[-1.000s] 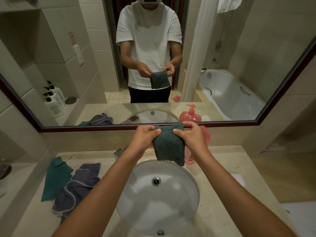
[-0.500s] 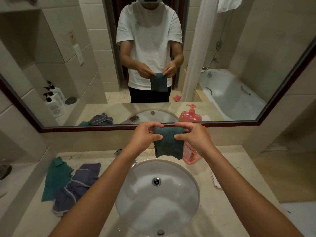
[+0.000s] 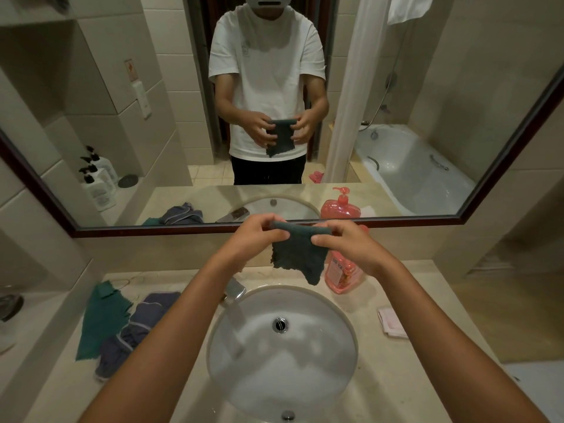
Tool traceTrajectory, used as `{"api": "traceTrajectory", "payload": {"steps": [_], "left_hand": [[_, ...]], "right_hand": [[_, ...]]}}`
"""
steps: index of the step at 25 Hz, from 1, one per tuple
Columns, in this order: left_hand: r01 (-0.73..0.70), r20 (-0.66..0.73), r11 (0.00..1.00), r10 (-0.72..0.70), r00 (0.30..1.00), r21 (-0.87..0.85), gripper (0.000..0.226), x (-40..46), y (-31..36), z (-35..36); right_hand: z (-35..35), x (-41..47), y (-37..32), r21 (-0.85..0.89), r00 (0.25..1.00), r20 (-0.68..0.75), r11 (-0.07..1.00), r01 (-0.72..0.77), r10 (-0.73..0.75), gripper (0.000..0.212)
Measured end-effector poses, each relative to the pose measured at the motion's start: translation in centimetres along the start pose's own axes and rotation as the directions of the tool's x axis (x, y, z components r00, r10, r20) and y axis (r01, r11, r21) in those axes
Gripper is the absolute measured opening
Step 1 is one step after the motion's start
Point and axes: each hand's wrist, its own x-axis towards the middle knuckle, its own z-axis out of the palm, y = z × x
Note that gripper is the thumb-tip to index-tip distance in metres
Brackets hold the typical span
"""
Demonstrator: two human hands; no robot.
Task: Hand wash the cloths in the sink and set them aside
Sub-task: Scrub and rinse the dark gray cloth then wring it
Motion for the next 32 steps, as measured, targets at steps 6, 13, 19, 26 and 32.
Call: {"api": "traceTrajectory", "payload": {"steps": [6, 13, 19, 26, 32], "left_hand": [[0.186, 0.095, 0.790, -0.161, 0.982, -0.585, 0.047, -1.4, -0.6, 3.4], [0.141, -0.047, 0.813, -0.202, 0.978, -0.565, 0.017, -1.1, -1.9, 5.3], [0.080, -0.138, 0.920, -0.143, 0.980, -0.384, 0.018, -0.7, -2.8, 5.7], [-0.002, -0.065, 0.955, -0.018, 0.998, -0.297, 0.054, -0.4, -2.5, 6.7], [-0.017, 0.067, 0.998, 0.021, 0.998, -0.060, 0.045, 1.2, -1.9, 8.4]], "right_hand": [[1.6, 0.1, 0.2, 0.662, 0.994, -0.058, 0.749, -0.031, 0.092, 0.022], [1.9, -1.1, 1.5, 0.627, 0.980, -0.004, 0.764, -0.154, 0.201, 0.043], [1.7, -2.2, 2.1, 0.519, 0.961, -0.254, 0.854, 0.039, 0.111, 0.061], [-0.6, -3.1, 3.5, 0.180, 0.964, -0.267, 0.983, 0.049, 0.000, 0.050], [-2.9, -4.2, 5.9, 0.008, 0.955, -0.292, 0.999, -0.044, 0.044, 0.049]]}}
